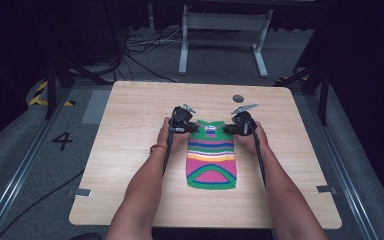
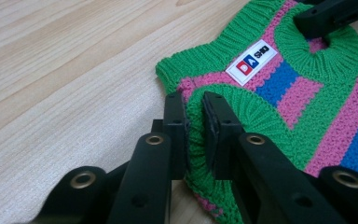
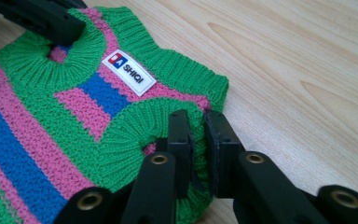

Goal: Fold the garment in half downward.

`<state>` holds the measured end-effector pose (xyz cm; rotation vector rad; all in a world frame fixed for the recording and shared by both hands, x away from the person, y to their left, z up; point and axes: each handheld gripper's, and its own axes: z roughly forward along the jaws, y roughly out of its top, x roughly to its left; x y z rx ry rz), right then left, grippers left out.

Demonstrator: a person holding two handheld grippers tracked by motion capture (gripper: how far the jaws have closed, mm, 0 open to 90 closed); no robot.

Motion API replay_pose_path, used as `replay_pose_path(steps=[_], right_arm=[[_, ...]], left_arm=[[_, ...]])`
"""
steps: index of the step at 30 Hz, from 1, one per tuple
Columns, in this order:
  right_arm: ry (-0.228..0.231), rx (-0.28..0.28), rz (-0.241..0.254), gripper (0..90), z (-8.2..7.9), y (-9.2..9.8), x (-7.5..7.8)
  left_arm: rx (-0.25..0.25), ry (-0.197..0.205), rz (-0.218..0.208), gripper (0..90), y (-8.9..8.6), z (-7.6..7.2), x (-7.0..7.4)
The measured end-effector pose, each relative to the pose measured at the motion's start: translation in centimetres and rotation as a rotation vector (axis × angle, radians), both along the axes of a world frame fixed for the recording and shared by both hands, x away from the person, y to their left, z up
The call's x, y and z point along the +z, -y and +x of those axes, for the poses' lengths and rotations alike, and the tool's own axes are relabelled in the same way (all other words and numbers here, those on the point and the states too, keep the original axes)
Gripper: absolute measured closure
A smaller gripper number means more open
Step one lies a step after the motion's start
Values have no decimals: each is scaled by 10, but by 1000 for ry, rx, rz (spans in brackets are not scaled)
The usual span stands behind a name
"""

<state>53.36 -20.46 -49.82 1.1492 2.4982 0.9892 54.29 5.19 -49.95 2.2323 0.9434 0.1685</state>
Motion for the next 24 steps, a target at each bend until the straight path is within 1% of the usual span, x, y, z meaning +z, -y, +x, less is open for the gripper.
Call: replay_pose_path(steps=[1, 2, 3, 5, 6, 8, 10, 11, 12, 13, 15, 17, 18, 19, 21, 22, 23, 24], right_arm=[[-1, 0, 2, 832, 0, 0, 0], [1, 5, 1, 832, 0, 1, 1], [5, 1, 14, 833, -1, 2, 3], [21, 4, 43, 833, -3, 4, 7], [35, 6, 58, 833, -3, 5, 10], [58, 9, 88, 833, -6, 7, 16], [76, 12, 109, 831, -9, 8, 23], [89, 20, 113, 830, -10, 9, 26], [103, 26, 117, 830, -12, 9, 29], [103, 26, 117, 830, -12, 9, 29], [130, 40, 127, 828, -17, 11, 38], [147, 48, 145, 826, -22, 13, 42], [164, 61, 142, 824, -28, 14, 46], [164, 61, 142, 824, -28, 14, 46], [173, 76, 149, 821, -34, 15, 49], [184, 84, 143, 820, -37, 16, 51], [193, 96, 142, 820, -40, 17, 53], [200, 104, 150, 820, -43, 18, 55]], left_arm=[[-1, 15, 12, 818, 1, -1, 2], [-2, 25, 11, 824, 1, -1, 4], [-6, 40, 10, 826, 0, -1, 7], [-17, 77, 42, 829, 0, -3, 13], [-17, 98, 49, 830, 0, -3, 16], [-19, 115, 29, 830, -2, -6, 22], [-31, 151, 24, 830, -3, -9, 29], [-42, 169, 30, 829, -4, -11, 34], [-55, 190, 24, 828, -5, -13, 38], [-55, 190, 24, 826, -5, -13, 38], [-77, 218, 20, 826, -6, -18, 46], [-102, 240, 15, 825, -6, -24, 52], [-125, 268, 25, 825, -6, -32, 57], [-125, 268, 25, 824, -6, -32, 57], [-161, 291, 29, 824, -5, -40, 61], [-176, 306, 35, 824, -6, -45, 63], [-185, 315, 37, 824, -7, -49, 64], [-189, 319, 35, 823, -8, -52, 65]])
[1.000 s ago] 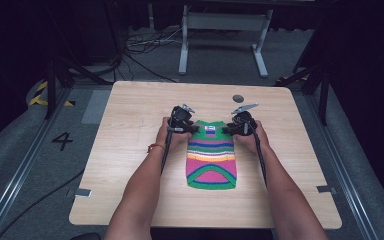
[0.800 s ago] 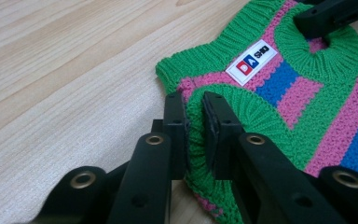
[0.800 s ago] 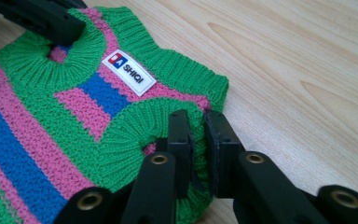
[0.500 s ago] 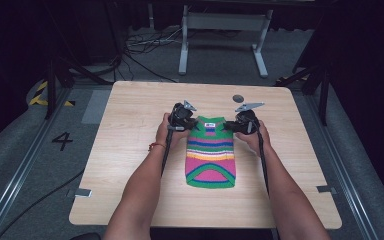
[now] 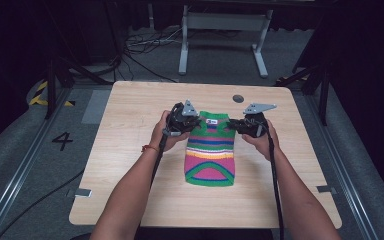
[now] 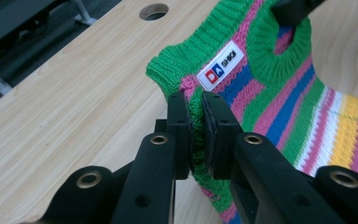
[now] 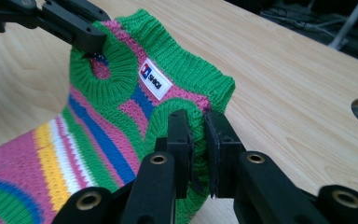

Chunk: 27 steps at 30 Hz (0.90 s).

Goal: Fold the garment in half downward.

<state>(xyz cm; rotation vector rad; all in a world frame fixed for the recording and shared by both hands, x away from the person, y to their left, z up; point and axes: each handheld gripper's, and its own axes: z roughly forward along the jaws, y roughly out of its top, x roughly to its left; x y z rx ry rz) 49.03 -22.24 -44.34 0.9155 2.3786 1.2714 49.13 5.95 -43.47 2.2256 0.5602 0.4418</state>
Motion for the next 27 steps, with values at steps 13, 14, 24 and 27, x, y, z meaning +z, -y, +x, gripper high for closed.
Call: replay_pose_path(steps=[13, 14, 24, 27], right_arm=[[54, 129, 18, 816, -45, 4, 6], [56, 138, 19, 816, -48, 4, 5], [53, 220, -17, 813, -75, 2, -3], [42, 238, -19, 813, -86, 4, -9]], left_arm=[[-100, 51, 37, 809, -19, -42, -8], [-108, 53, 41, 809, -20, -44, -9], [-167, 55, 55, 804, -23, -70, -21], [-186, 57, 58, 804, -23, -79, -24]])
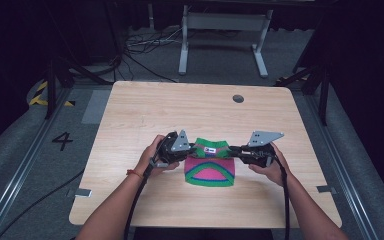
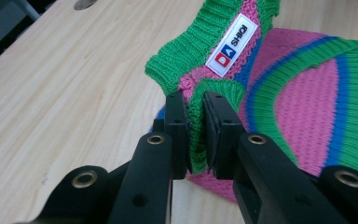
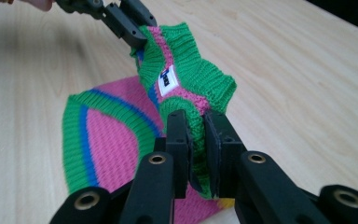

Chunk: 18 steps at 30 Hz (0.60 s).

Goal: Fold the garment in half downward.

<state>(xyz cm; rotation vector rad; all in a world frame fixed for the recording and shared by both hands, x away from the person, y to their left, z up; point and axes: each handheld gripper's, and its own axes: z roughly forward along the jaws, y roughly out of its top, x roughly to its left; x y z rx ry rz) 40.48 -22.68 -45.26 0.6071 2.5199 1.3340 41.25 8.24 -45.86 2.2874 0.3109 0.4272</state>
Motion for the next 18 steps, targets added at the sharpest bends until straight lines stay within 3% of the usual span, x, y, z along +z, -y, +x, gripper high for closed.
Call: replay_pose_path(steps=[7, 11, 18], right_arm=[[-15, 41, -41, 801, -21, 0, -11], [-18, 60, -93, 789, -32, 0, -16], [-28, 80, -115, 738, -49, 3, -18]], left_arm=[[-28, -11, 44, 793, -3, -16, -9], [-47, -61, 61, 754, -6, -26, -16], [-38, -108, 59, 649, -16, -35, -16]])
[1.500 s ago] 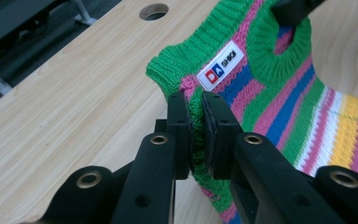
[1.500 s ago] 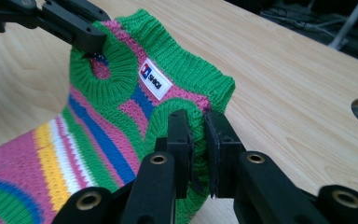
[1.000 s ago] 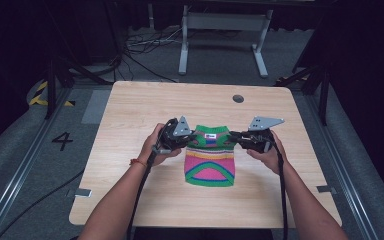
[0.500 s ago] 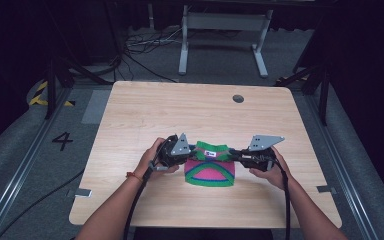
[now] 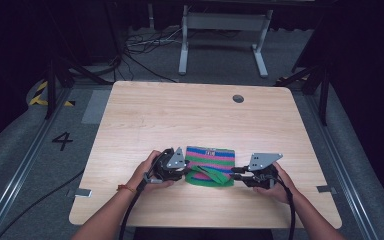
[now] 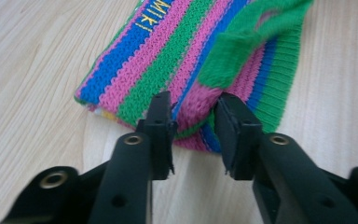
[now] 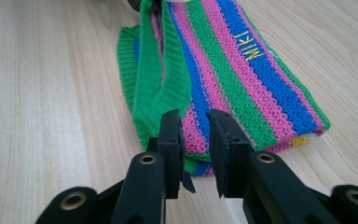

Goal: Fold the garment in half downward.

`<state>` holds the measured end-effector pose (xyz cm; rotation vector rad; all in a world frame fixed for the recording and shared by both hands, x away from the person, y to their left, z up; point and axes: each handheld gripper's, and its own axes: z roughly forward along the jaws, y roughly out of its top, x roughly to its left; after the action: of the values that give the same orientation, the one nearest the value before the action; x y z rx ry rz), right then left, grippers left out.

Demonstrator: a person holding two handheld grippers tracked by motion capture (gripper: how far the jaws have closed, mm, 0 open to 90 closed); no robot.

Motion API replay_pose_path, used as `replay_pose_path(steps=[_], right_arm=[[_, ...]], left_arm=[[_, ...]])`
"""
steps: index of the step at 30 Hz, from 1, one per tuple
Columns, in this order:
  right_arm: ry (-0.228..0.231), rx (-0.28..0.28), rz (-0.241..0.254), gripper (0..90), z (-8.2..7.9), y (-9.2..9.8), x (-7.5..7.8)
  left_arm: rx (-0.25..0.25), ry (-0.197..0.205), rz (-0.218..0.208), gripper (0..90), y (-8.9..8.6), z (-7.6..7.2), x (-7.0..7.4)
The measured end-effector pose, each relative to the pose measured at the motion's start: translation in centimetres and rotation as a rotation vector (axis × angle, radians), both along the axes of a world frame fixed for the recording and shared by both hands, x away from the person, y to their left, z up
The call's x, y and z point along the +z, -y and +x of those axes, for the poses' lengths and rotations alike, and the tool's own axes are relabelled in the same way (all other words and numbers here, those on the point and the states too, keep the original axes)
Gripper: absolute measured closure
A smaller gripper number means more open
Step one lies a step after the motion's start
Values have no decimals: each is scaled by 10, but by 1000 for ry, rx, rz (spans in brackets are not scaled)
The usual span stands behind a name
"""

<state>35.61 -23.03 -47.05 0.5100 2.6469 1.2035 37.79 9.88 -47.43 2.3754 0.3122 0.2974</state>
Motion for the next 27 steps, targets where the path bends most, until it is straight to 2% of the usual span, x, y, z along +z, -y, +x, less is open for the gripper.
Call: replay_pose_path(steps=[3, 7, 9, 12, 14, 16, 17, 19, 20, 22, 23, 24, 25, 26, 27], right_arm=[[7, -19, 33, 726, -5, 3, 5], [19, -38, 39, 726, -7, 0, 7], [22, -39, 41, 731, -8, -3, 7], [18, -29, 35, 727, -9, -10, 6], [13, -23, 28, 715, -9, -16, 3], [8, -15, 17, 683, -9, -21, -1], [7, -19, 9, 638, -10, -23, -4], [2, -34, 2, 629, -9, -27, -9], [-10, -36, 3, 637, -9, -29, -13], [-11, -32, -43, 656, -9, -33, -20], [-10, -30, -61, 665, -8, -34, -23], [-6, -25, -49, 677, -8, -33, -25], [-9, -24, -56, 722, -7, -32, -23], [1, -24, -63, 767, -7, -32, -22], [1, -24, -63, 767, -7, -32, -22]], left_arm=[[35, -3, -32, 591, -5, -4, 7], [39, 11, -77, 561, -8, -6, 18], [48, -1, -98, 572, -6, -5, 19], [21, -35, -108, 592, 3, -5, 12], [-16, -51, -73, 602, 14, -7, 3], [-25, -68, -57, 608, 19, -9, -5], [-32, -83, -50, 608, 21, -10, -11], [-35, -82, -21, 604, 23, -12, -19], [-31, -71, -31, 603, 23, -13, -20], [-21, -85, -42, 607, 22, -13, -21], [-15, -82, -46, 616, 21, -13, -21], [-14, -70, -66, 662, 20, -14, -20], [-13, -73, -75, 769, 18, -14, -19], [-18, -78, -94, 817, 17, -13, -18], [-18, -78, -94, 853, 17, -13, -18]])
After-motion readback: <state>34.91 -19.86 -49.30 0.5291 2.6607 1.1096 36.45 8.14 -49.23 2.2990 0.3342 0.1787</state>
